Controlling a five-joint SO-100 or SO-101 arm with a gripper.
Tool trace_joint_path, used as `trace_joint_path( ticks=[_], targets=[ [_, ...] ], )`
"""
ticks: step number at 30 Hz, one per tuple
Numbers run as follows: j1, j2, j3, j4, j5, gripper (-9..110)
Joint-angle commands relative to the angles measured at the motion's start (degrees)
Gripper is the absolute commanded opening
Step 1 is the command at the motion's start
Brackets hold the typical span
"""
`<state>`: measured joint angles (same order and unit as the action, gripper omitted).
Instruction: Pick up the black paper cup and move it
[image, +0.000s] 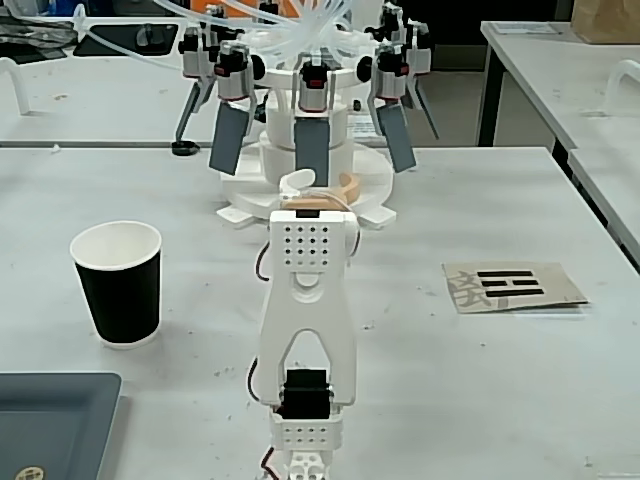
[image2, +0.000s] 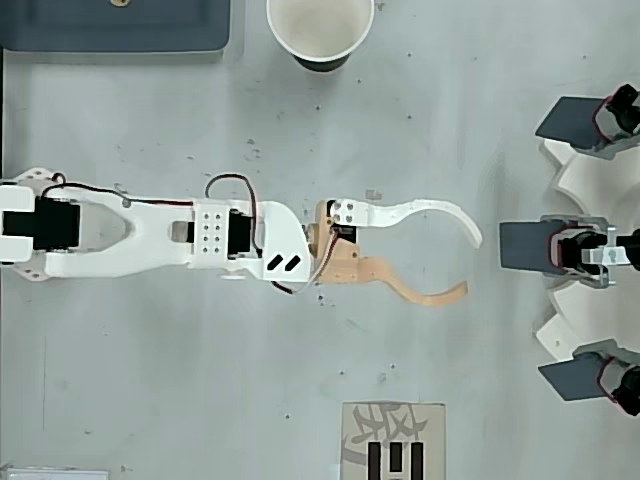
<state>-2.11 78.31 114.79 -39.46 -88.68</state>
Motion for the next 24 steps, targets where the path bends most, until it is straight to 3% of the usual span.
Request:
trace_joint_path(
  ticks=[1, 24],
  targets=[
    [2.11, -1.85, 1.32, -13.80, -3.87, 9],
    [2.20, 3.52, 10.11, -15.12, -1.76, 9]
  ],
)
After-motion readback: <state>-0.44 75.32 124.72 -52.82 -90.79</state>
